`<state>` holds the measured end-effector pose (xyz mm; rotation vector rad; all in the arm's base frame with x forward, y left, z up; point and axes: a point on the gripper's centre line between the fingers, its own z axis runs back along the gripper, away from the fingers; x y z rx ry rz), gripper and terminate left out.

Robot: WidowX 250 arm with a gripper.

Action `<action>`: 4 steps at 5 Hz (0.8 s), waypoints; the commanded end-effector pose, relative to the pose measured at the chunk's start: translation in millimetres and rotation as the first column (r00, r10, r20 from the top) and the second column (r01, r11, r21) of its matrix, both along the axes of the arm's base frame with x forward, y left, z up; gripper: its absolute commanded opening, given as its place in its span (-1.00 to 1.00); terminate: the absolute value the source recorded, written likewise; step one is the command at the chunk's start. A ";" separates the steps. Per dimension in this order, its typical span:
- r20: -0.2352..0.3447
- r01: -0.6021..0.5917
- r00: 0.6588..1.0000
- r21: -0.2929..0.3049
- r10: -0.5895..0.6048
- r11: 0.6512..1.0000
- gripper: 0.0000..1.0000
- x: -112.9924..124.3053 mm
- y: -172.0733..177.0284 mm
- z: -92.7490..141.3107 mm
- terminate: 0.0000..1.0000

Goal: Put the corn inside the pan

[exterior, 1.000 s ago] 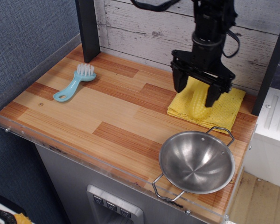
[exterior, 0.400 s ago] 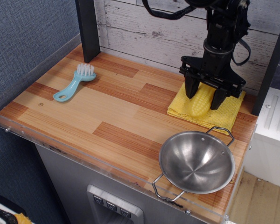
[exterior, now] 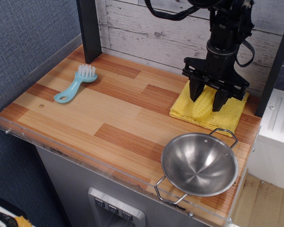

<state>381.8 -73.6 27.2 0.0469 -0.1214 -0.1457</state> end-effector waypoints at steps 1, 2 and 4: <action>0.164 0.106 0.982 -0.036 -0.099 0.994 -1.00 -31.9 5.4 90.9 -1.00; 0.158 0.176 0.973 -0.026 -0.170 0.984 -1.00 -74.1 5.5 102.4 -1.00; 0.002 0.313 0.949 -0.101 -0.314 0.944 -1.00 -133.5 -11.5 54.3 -1.00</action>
